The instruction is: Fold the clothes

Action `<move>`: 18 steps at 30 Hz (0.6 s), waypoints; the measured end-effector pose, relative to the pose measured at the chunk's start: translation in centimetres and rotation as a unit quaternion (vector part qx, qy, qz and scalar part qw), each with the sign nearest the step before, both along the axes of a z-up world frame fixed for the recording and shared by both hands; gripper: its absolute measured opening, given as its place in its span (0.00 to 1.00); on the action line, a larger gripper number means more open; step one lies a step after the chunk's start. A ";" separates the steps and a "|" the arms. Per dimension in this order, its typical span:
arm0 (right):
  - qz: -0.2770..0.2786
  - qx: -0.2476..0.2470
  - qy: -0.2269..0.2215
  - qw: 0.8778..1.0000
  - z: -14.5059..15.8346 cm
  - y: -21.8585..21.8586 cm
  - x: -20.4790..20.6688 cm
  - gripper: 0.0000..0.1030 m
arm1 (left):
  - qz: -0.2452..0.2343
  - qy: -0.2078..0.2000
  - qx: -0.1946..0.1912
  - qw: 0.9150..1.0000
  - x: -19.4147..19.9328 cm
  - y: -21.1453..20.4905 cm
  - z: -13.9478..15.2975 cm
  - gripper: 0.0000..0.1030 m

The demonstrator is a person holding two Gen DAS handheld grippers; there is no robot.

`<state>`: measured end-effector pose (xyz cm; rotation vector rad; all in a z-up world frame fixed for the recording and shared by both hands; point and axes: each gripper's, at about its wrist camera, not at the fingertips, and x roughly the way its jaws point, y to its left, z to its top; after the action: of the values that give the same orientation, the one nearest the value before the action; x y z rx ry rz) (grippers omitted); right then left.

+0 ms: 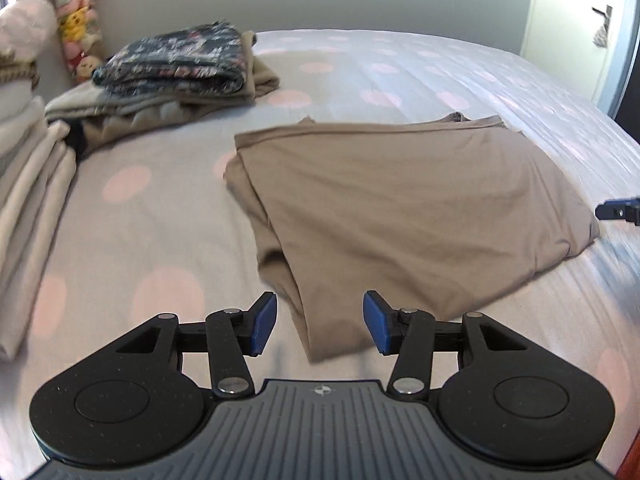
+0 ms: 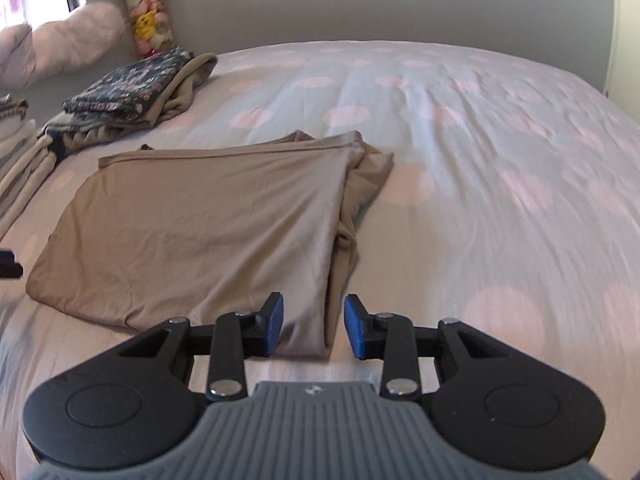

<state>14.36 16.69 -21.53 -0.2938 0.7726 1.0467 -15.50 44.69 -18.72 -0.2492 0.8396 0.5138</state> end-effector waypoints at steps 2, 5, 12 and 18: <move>-0.006 -0.007 0.011 1.000 -0.9 -0.1 0.2 0.36 | 0.009 -0.005 -0.017 1.000 -0.3 0.2 -0.8 0.36; -0.014 -0.004 0.047 0.999 -1.6 -0.1 1.1 0.34 | 0.018 -0.004 -0.035 0.999 -0.5 0.7 -1.6 0.28; -0.020 -0.007 0.066 0.998 -2.3 -0.1 1.2 0.07 | 0.004 0.009 -0.030 0.999 -0.3 -0.1 -2.8 0.00; -0.045 -0.006 0.049 0.998 -1.8 -1.1 1.4 0.06 | 0.025 0.010 -0.008 1.000 -1.3 -0.3 -2.2 0.00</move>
<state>15.75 15.62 -23.32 -0.2165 0.8733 0.9764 -16.84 44.35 -20.93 -0.2816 0.8584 0.5575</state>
